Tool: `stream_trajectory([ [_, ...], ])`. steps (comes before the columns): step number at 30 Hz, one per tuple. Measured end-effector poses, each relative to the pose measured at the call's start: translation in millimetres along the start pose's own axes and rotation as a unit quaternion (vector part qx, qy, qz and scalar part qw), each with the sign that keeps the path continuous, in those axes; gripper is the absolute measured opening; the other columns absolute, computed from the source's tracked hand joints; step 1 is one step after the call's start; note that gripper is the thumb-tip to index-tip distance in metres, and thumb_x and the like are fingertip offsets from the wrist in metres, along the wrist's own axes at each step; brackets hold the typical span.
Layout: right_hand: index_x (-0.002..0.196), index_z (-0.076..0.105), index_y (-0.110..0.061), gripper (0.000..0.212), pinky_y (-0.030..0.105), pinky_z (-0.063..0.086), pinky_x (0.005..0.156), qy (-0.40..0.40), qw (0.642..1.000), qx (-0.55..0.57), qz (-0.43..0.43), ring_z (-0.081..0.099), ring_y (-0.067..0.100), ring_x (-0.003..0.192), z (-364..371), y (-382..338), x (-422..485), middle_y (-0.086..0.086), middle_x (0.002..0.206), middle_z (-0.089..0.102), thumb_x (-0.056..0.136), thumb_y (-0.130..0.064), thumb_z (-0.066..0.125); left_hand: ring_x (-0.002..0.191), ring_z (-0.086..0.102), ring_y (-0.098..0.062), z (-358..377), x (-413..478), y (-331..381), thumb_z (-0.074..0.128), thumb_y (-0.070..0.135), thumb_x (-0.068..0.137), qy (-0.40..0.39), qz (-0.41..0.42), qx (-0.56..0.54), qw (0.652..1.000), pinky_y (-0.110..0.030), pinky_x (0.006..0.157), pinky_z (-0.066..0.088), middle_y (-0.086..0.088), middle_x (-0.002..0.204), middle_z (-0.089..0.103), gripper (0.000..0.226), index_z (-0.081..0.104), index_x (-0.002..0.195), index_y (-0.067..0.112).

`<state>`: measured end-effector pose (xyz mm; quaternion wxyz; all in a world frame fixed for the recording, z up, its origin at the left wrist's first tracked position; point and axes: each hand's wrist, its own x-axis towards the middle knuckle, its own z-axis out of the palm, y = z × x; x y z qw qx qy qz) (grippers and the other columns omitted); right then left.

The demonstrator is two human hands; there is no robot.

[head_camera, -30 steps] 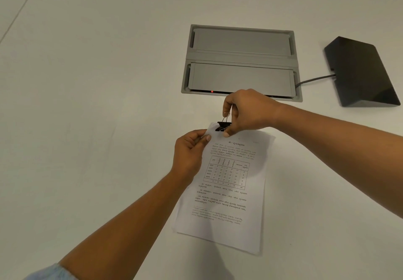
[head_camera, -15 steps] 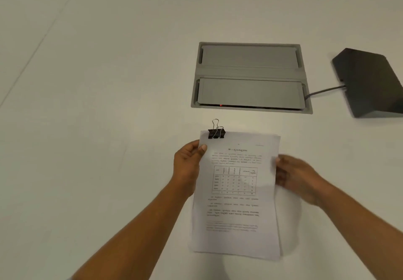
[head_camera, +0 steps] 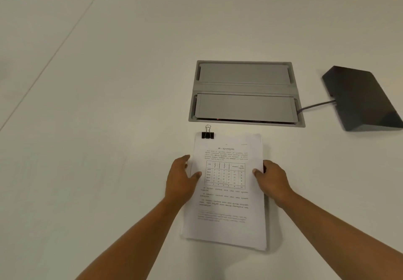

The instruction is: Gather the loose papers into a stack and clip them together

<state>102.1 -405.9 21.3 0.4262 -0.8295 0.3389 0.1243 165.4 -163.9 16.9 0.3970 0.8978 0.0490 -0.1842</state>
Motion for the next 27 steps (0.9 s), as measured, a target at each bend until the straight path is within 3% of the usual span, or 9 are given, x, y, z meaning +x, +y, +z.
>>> stream_trajectory([
  [2,0.119,0.061,-0.008,0.035,0.036,0.055,0.08,0.04,0.995,-0.084,-0.026,0.065,0.027,0.094,0.3,3.3,-8.6,0.012,0.112,0.067,0.092,-0.031,0.065,0.127,0.054,-0.023,1.3,-10.7,-6.4,0.075,0.032,0.085,-0.01,0.027,0.061,0.998,-0.044,0.106,0.048,-0.002,0.146,0.049,0.068,0.044,0.144,0.018],
  [5,0.137,0.049,-0.006,0.057,0.035,0.052,0.084,0.069,0.994,-0.08,-0.017,0.064,0.029,0.102,3.4,14.8,-25.4,0.012,0.118,0.065,0.089,-0.027,0.07,0.125,0.054,-0.023,3.6,-23.2,-14.6,0.072,0.039,0.086,-0.038,0.057,0.116,0.991,-0.043,0.103,0.05,-0.002,0.145,0.047,0.067,0.044,0.144,0.019],
  [8,0.129,0.055,-0.005,0.047,0.026,0.048,0.075,0.073,0.995,-0.046,-0.043,0.061,0.021,0.081,9.2,27.4,-36.7,0.008,0.097,0.069,0.086,-0.015,0.073,0.124,0.054,-0.025,3.2,-29.2,-22.2,0.074,0.035,0.086,-0.041,0.064,0.101,0.992,-0.042,0.104,0.049,-0.005,0.143,0.049,0.068,0.044,0.144,0.015],
  [11,0.128,0.058,-0.005,0.047,0.031,0.053,0.085,0.106,0.993,-0.01,-0.051,0.062,0.021,0.08,9.8,25.6,-29.9,0.004,0.09,0.065,0.085,-0.012,0.074,0.127,0.052,-0.027,-0.6,-27.1,-24.6,0.073,0.032,0.087,-0.029,0.094,0.104,0.99,-0.043,0.107,0.046,-0.008,0.144,0.048,0.067,0.045,0.143,0.011],
  [13,0.131,0.055,-0.006,0.05,0.039,0.054,0.094,0.126,0.989,-0.008,-0.079,0.062,0.021,0.089,8.4,22.2,-26.0,0.01,0.109,0.065,0.085,-0.015,0.074,0.135,0.046,-0.026,-1.2,-26.3,-23.4,0.068,0.036,0.09,-0.022,0.127,0.122,0.984,-0.042,0.112,0.041,-0.007,0.151,0.043,0.067,0.041,0.146,0.012],
  [15,0.141,0.047,-0.008,0.06,0.041,0.047,0.105,0.116,0.982,-0.055,-0.14,0.059,0.027,0.116,12.1,21.9,-28.2,0.014,0.139,0.055,0.089,-0.025,0.07,0.147,0.032,-0.022,-2.1,-27.1,-24.1,0.06,0.046,0.093,-0.022,0.169,0.183,0.968,-0.039,0.118,0.03,-0.003,0.162,0.03,0.071,0.033,0.152,0.016],
  [18,0.156,0.024,-0.012,0.077,0.038,0.023,0.121,0.065,0.956,-0.219,-0.186,0.025,0.025,0.15,43.3,46.6,-57.6,0.005,0.164,0.027,0.095,-0.05,0.053,0.154,0.006,-0.019,0.3,-48.1,-59.1,0.04,0.058,0.097,-0.106,0.239,0.283,0.923,-0.034,0.122,0.006,0.0,0.168,0.003,0.08,0.011,0.158,0.016],
  [21,0.158,0.015,-0.016,0.079,0.038,0.012,0.124,0.046,0.931,-0.309,-0.189,0.006,0.023,0.154,56.0,53.7,-60.0,0.002,0.168,0.013,0.096,-0.059,0.038,0.153,-0.013,-0.019,5.8,-54.7,-69.9,0.03,0.06,0.098,-0.144,0.238,0.333,0.901,-0.032,0.118,-0.01,0.0,0.166,-0.016,0.083,-0.008,0.157,0.016],
  [27,0.158,0.015,-0.014,0.08,0.038,0.011,0.124,0.07,0.94,-0.287,-0.169,0.007,0.023,0.154,54.6,40.2,-69.9,0.004,0.168,0.012,0.096,-0.056,0.043,0.153,-0.014,-0.019,-7.7,-54.8,-65.5,0.032,0.058,0.099,-0.139,0.245,0.346,0.895,-0.035,0.121,-0.007,-0.002,0.167,-0.016,0.084,-0.009,0.157,0.014],
])
